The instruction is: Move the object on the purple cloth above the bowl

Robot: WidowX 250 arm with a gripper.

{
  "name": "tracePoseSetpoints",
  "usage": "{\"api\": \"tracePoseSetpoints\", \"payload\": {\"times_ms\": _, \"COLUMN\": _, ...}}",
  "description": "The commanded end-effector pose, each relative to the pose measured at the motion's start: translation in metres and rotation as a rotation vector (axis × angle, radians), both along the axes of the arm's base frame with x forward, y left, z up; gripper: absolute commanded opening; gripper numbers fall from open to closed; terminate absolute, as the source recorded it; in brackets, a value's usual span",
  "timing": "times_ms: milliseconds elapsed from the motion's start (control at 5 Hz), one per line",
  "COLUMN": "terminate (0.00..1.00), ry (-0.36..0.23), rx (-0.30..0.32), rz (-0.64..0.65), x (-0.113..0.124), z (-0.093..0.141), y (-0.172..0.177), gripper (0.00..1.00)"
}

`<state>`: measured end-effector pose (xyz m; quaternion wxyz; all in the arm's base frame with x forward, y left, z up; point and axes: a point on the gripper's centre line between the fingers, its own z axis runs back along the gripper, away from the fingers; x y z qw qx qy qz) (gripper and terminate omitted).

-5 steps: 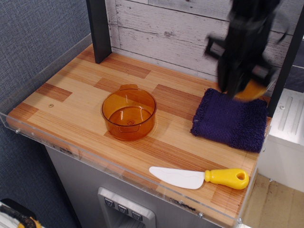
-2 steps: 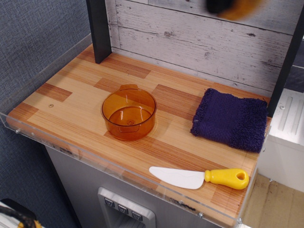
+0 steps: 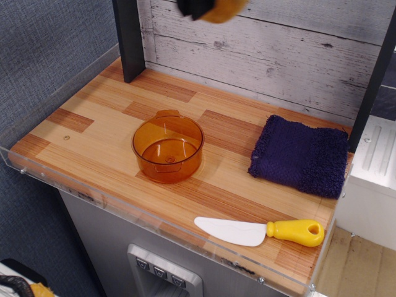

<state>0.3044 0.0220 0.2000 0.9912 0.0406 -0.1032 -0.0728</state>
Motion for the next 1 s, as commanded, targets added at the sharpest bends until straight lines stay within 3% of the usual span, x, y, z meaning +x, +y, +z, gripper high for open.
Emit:
{"api": "tracePoseSetpoints", "payload": {"times_ms": 0, "terminate": 0.00, "ry": 0.040, "rx": -0.024, "rz": 0.030, "x": -0.004, "z": -0.023, "y": 0.020, "gripper": 0.00}}
{"api": "tracePoseSetpoints", "payload": {"times_ms": 800, "terminate": 0.00, "ry": 0.088, "rx": -0.069, "rz": 0.120, "x": -0.001, "z": -0.059, "y": 0.066, "gripper": 0.00}}
